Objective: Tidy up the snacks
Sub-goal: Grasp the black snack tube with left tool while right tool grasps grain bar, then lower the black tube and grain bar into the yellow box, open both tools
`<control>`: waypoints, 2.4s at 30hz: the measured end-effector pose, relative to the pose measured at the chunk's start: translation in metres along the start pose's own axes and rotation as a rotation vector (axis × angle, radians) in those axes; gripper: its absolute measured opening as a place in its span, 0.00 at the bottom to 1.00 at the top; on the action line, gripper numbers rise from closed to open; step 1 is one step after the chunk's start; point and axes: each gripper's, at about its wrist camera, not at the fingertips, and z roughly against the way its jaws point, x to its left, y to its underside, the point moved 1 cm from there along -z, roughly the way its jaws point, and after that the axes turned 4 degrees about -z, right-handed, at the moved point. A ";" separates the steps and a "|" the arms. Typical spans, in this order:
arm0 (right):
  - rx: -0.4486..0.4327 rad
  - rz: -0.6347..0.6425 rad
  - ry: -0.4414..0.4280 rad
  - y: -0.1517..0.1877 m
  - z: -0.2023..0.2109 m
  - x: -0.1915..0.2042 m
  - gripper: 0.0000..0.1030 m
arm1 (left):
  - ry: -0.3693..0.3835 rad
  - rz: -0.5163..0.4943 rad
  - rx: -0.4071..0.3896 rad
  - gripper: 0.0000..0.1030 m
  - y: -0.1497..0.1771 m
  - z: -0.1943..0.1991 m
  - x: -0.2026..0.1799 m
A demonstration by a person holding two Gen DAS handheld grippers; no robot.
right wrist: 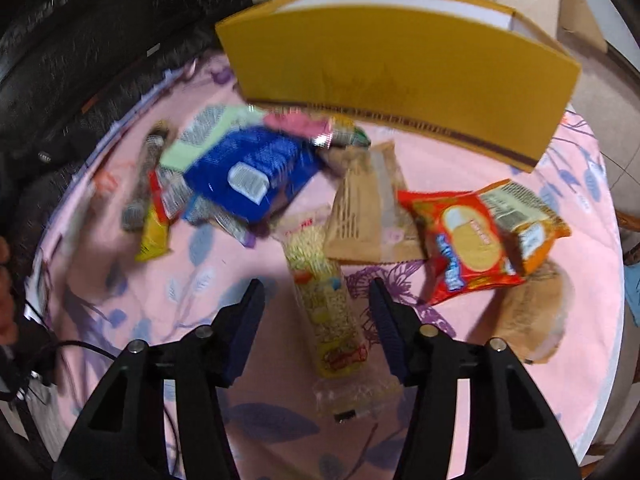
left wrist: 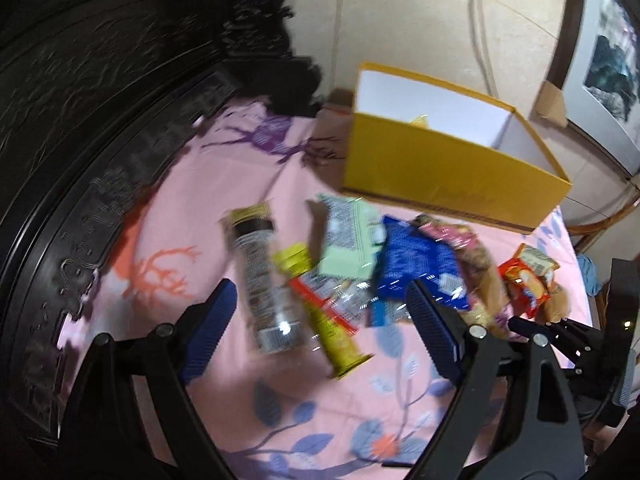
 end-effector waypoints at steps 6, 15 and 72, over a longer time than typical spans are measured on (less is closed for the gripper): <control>0.019 0.026 0.054 0.007 -0.013 0.003 0.35 | -0.062 0.012 0.071 0.86 0.013 -0.023 0.019; 0.016 0.009 0.075 0.009 -0.014 0.006 0.33 | -0.148 0.136 0.127 0.85 -0.011 -0.075 0.050; -0.451 -0.210 0.133 -0.079 0.157 -0.049 0.29 | 0.243 -0.158 -0.180 0.31 -0.105 0.029 -0.106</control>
